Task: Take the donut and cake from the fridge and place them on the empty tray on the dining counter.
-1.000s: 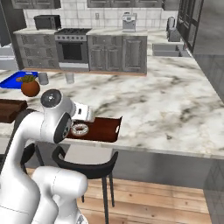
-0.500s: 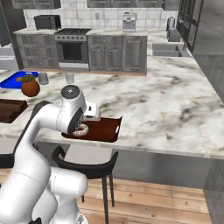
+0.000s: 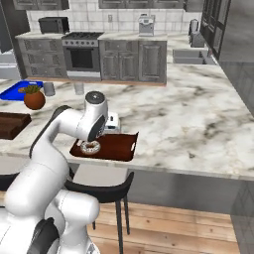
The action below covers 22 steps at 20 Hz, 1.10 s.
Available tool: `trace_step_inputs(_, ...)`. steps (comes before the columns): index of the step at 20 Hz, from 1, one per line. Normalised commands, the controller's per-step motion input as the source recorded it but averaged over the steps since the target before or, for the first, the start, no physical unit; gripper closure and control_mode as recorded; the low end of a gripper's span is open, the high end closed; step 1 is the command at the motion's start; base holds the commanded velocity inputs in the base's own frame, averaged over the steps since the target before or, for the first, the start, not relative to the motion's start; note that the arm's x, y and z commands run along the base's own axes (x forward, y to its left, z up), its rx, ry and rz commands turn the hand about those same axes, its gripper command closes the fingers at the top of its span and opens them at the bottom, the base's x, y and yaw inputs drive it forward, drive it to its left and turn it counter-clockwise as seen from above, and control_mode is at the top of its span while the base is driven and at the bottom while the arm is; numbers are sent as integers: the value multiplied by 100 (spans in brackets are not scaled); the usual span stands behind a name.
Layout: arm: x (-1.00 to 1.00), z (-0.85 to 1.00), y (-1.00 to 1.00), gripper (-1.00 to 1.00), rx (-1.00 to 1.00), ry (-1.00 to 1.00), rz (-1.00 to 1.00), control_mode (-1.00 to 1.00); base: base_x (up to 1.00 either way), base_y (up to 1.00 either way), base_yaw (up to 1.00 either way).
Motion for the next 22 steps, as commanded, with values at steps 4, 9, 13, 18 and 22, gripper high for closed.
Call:
trace_step_inputs(4,35,-28,-10,100,0,5,4,-100,0,0,0)
trace_step_inputs(9,36,-38,0,100,-3,7,1,-100,0,0,0)
trace_step_inputs(13,40,-37,0,100,-1,4,1,-100,0,0,0)
trace_step_inputs(18,42,-32,-1,100,0,0,0,-100,0,0,0)
trace_step_inputs(22,38,-36,0,100,0,0,0,-100,0,0,0)
